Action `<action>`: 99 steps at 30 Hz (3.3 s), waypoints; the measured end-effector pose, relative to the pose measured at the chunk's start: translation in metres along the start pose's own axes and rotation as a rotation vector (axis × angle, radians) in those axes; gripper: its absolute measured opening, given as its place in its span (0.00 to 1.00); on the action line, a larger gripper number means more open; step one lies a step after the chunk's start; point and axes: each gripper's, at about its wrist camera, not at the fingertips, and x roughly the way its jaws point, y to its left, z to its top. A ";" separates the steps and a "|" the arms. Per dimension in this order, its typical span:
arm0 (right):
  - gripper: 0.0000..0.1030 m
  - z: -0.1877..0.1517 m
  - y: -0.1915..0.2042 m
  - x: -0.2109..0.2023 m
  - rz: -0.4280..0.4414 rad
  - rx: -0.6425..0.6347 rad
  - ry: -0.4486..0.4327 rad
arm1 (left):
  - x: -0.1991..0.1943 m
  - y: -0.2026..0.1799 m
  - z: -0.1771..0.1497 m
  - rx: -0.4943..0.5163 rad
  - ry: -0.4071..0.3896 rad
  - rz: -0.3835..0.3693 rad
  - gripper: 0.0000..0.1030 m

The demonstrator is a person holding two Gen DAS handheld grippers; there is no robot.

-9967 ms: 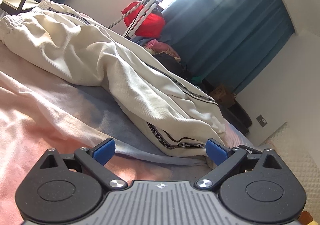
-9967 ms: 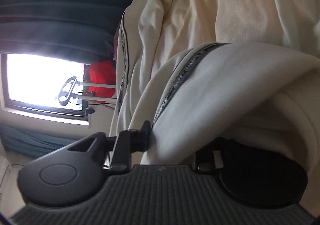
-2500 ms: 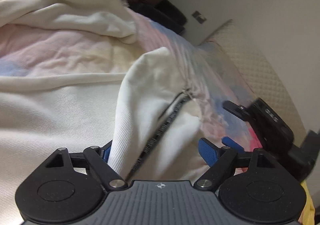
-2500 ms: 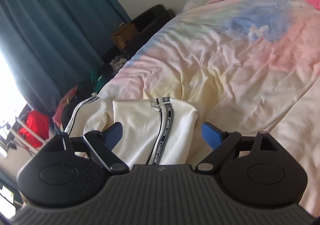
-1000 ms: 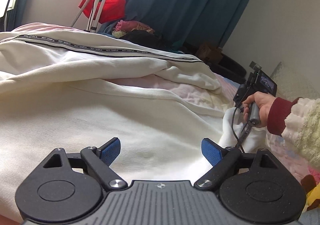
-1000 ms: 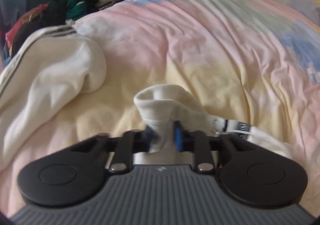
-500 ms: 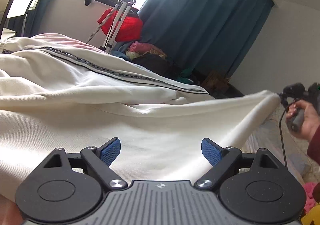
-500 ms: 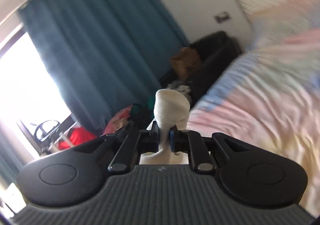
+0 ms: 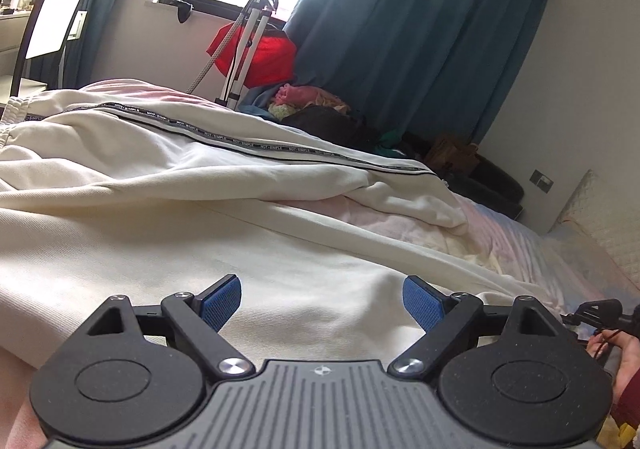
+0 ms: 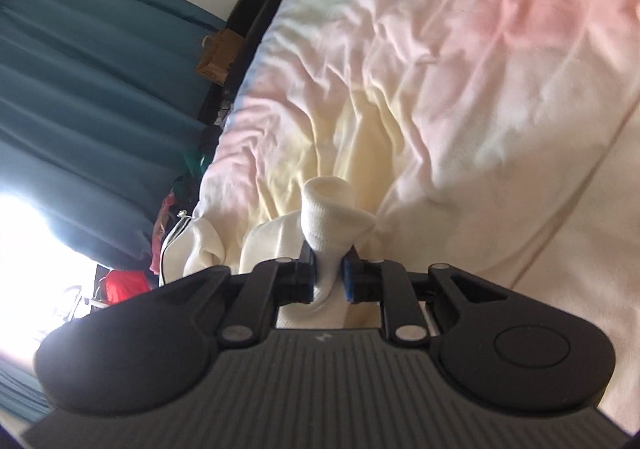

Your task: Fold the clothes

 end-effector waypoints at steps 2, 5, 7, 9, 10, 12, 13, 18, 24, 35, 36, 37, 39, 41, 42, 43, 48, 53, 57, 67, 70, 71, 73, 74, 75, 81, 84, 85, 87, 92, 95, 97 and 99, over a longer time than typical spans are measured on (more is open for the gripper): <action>0.64 -0.003 -0.001 0.000 0.031 0.032 0.020 | 0.005 -0.001 -0.002 0.013 0.015 -0.008 0.87; 0.76 -0.007 0.007 0.000 0.069 0.021 0.041 | 0.015 -0.010 -0.009 0.080 0.077 -0.079 0.87; 0.76 -0.012 0.024 0.000 0.035 -0.103 0.035 | 0.022 -0.022 -0.018 0.142 0.123 -0.136 0.87; 0.75 -0.020 0.037 0.001 -0.037 -0.238 0.031 | 0.030 -0.036 -0.030 0.235 0.161 -0.178 0.87; 0.74 -0.021 0.036 0.003 -0.066 -0.251 0.035 | 0.034 -0.043 -0.036 0.289 0.179 -0.194 0.87; 0.58 -0.022 0.030 0.007 -0.118 -0.239 0.047 | 0.043 -0.057 -0.051 0.403 0.213 -0.212 0.87; 0.43 -0.022 0.027 0.009 -0.144 -0.234 0.053 | 0.047 -0.062 -0.059 0.452 0.226 -0.212 0.87; 0.06 -0.015 0.023 0.001 -0.160 -0.210 -0.032 | 0.063 -0.073 -0.082 0.601 0.228 -0.110 0.79; 0.07 -0.013 0.030 -0.006 -0.226 -0.286 -0.083 | 0.060 -0.062 -0.073 0.571 0.210 -0.108 0.37; 0.60 -0.021 0.038 -0.002 -0.449 -0.435 -0.072 | 0.033 -0.061 -0.065 0.559 0.263 -0.198 0.10; 0.82 -0.023 0.042 -0.008 -0.439 -0.451 -0.088 | 0.033 -0.063 -0.067 0.570 0.263 -0.208 0.10; 0.88 -0.025 0.048 -0.015 -0.418 -0.466 -0.111 | 0.032 -0.065 -0.070 0.582 0.263 -0.220 0.13; 0.87 -0.032 0.061 -0.032 -0.380 -0.508 -0.161 | 0.032 -0.070 -0.075 0.607 0.262 -0.238 0.23; 0.87 -0.041 0.073 -0.050 -0.343 -0.555 -0.204 | 0.033 -0.074 -0.081 0.642 0.254 -0.231 0.31; 0.87 -0.045 0.077 -0.057 -0.321 -0.567 -0.214 | 0.034 -0.076 -0.084 0.657 0.252 -0.226 0.33; 0.87 -0.049 0.079 -0.062 -0.303 -0.566 -0.213 | 0.036 -0.077 -0.087 0.672 0.249 -0.222 0.39; 0.87 -0.051 0.051 -0.057 -0.228 -0.317 -0.059 | 0.038 -0.077 -0.093 0.702 0.232 -0.179 0.44; 0.87 -0.044 0.023 -0.041 -0.189 -0.102 0.006 | 0.041 -0.071 -0.089 0.683 0.208 -0.114 0.44; 0.69 -0.038 0.010 -0.026 -0.198 -0.023 0.017 | 0.042 -0.061 -0.078 0.609 0.184 -0.081 0.34; 0.06 -0.005 0.008 -0.019 -0.154 -0.075 -0.136 | 0.010 -0.046 -0.040 0.444 0.041 -0.110 0.05; 0.06 0.001 0.027 -0.027 -0.103 -0.210 -0.239 | -0.006 -0.045 -0.033 0.449 0.024 -0.167 0.04; 0.06 0.002 0.031 -0.028 -0.103 -0.241 -0.262 | -0.011 -0.045 -0.032 0.462 0.030 -0.186 0.04; 0.06 0.004 0.033 -0.027 -0.128 -0.268 -0.283 | -0.018 -0.046 -0.034 0.496 0.054 -0.216 0.04; 0.06 0.006 0.030 -0.025 -0.160 -0.264 -0.277 | -0.020 -0.048 -0.037 0.516 0.074 -0.231 0.04; 0.06 0.007 0.027 -0.022 -0.193 -0.259 -0.272 | -0.018 -0.049 -0.042 0.538 0.100 -0.231 0.04; 0.10 0.008 -0.001 0.002 -0.397 -0.231 -0.138 | 0.010 -0.056 -0.071 0.610 0.278 -0.187 0.07; 0.15 0.006 0.004 -0.003 -0.398 -0.259 -0.134 | 0.015 -0.058 -0.077 0.622 0.319 -0.198 0.25; 0.19 0.004 0.009 -0.006 -0.403 -0.281 -0.131 | 0.013 -0.059 -0.077 0.631 0.311 -0.212 0.36; 0.40 -0.001 0.022 -0.016 -0.398 -0.345 -0.137 | 0.008 -0.062 -0.077 0.641 0.290 -0.245 0.51; 0.90 -0.017 0.061 -0.067 -0.282 -0.469 -0.244 | -0.007 -0.070 -0.071 0.589 0.227 -0.304 0.79; 0.90 -0.032 0.081 -0.098 -0.192 -0.483 -0.280 | -0.008 -0.071 -0.064 0.518 0.219 -0.342 0.80; 0.90 -0.045 0.088 -0.114 -0.139 -0.469 -0.291 | -0.002 -0.071 -0.056 0.440 0.230 -0.357 0.80; 0.90 -0.060 0.091 -0.124 -0.102 -0.457 -0.302 | 0.009 -0.073 -0.045 0.366 0.235 -0.363 0.80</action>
